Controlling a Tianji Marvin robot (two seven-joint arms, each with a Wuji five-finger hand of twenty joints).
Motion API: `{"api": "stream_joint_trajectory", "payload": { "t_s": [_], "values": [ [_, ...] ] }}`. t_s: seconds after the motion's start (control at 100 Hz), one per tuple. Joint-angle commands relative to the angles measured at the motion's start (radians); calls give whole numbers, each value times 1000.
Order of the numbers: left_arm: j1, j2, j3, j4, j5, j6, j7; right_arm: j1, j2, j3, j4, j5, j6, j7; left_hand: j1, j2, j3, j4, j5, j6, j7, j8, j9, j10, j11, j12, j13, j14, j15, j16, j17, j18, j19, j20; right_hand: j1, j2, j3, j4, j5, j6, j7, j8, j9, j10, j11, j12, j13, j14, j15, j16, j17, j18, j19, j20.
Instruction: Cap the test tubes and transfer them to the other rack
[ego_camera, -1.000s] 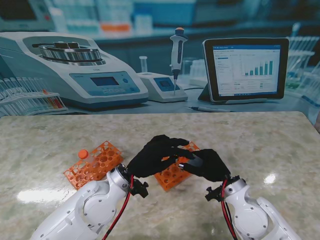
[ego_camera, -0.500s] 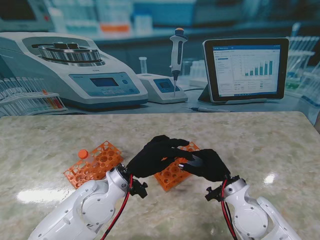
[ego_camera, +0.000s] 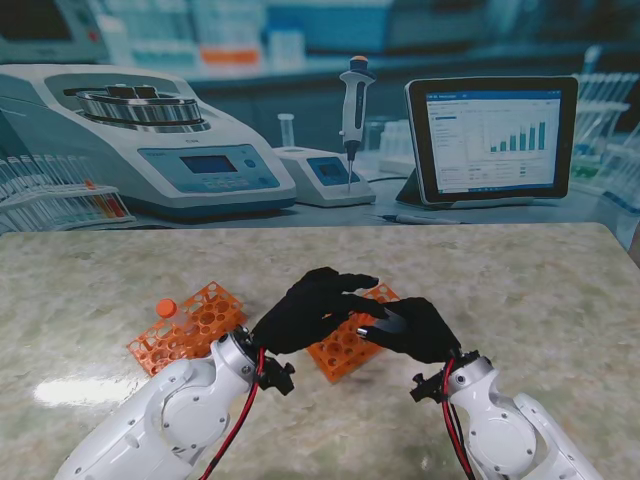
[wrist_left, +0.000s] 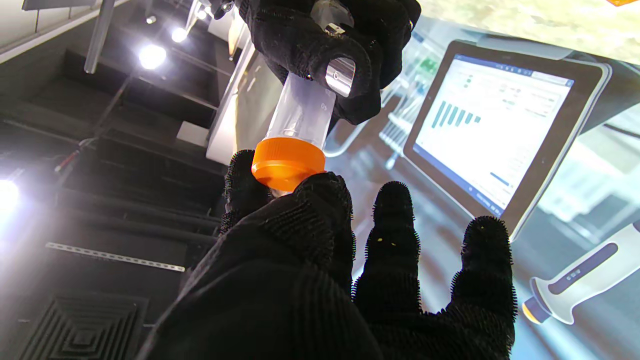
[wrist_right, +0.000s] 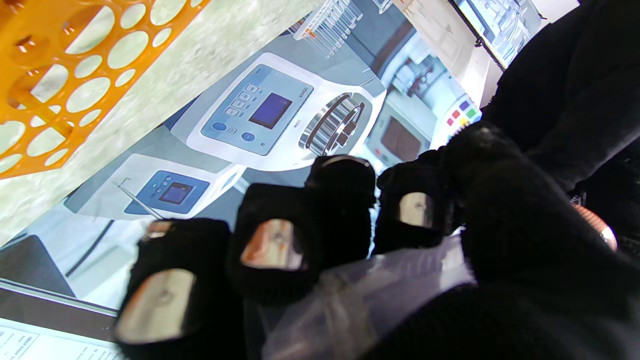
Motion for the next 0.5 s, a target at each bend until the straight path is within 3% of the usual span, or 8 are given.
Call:
{"api": "stream_joint_trajectory", "payload": {
  "t_s": [0.0, 0.28, 0.49],
  "values": [
    [-1, 1, 1, -6, 2, -3, -2, -7, -3, -2, -8, 2, 0, 3, 55, 37, -50, 11, 2, 48, 16, -10, -27, -8, -14, -29, -32, 4, -20, -16, -16, -10, -43, -20, 23, 40, -4, -3, 19, -82, 58, 45, 12, 18, 3, 1, 6, -32, 64, 26, 22, -19, 109, 0],
    [-11, -2, 9, -5, -4, -10, -1, -5, -2, -5, -7, 5, 1, 6, 51, 70, -151, 26, -20, 64, -16, -27, -33, -8, -16, -29, -39, -3, -22, -18, -17, -16, -53, -15, 25, 40, -4, -3, 19, -82, 58, 45, 11, 17, 3, 1, 6, -32, 64, 25, 22, -19, 109, 0],
    [-13, -1, 9, -13, -8, -12, -7, -5, -2, -4, -7, 6, 1, 6, 17, 120, -280, 39, -42, 175, -92, -67, -52, -3, -20, -29, -50, -10, -23, -16, -19, -23, -60, -11, 25, 41, -5, -3, 19, -82, 58, 45, 12, 17, 4, 2, 6, -32, 64, 25, 21, -19, 109, 0]
  ]
}}
